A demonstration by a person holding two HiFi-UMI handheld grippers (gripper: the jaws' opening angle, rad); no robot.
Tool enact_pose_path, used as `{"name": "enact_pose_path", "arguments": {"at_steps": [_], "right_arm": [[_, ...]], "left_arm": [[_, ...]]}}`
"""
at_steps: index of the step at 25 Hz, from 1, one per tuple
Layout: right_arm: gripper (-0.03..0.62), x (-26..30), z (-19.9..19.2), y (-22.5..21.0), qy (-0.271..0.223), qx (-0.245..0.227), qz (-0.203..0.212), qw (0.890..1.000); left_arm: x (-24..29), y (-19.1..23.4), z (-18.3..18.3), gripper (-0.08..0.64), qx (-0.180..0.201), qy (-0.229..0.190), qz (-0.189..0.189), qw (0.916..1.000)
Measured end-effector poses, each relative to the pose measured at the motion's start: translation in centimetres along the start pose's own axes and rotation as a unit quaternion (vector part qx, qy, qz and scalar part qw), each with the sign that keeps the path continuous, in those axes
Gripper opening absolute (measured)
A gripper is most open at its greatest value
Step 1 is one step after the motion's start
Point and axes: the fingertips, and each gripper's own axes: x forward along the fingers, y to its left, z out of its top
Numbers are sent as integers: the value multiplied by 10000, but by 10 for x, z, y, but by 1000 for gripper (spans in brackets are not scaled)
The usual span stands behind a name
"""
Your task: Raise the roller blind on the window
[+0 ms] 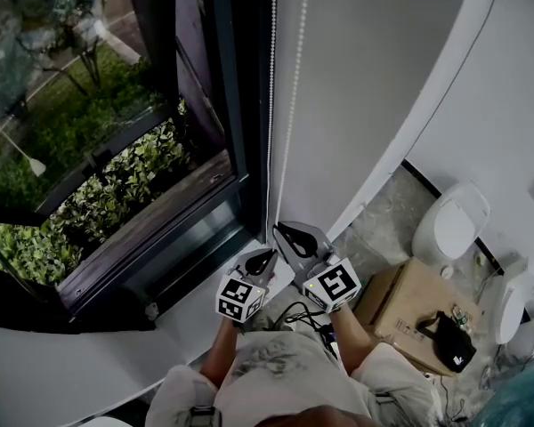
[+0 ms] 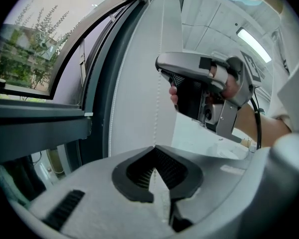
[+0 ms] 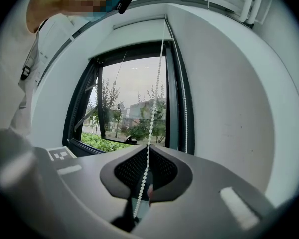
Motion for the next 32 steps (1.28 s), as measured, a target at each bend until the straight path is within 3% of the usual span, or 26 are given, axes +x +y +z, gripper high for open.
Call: {"name": "enact_pose_path", "arguments": {"at_steps": [14,17,24,32], "right_arm": [[20,-2,-2,0,6,-10,-26,10000],[20,-2,-2,-2,-6,-8,-36,10000],[20,-2,-3,-5,11,-20,-70,10000],[20,-3,-2,-3,-9,-42,-81,10000]], "left_arm": [[-11,-3,-1,16,-49,78,34,10000],[-19,1,10,48,-143,19,63,9999],[-47,-1,91,72,126,-745,15,9971],[-57,-14,202,77,880,-1686,-209,9815]]}}
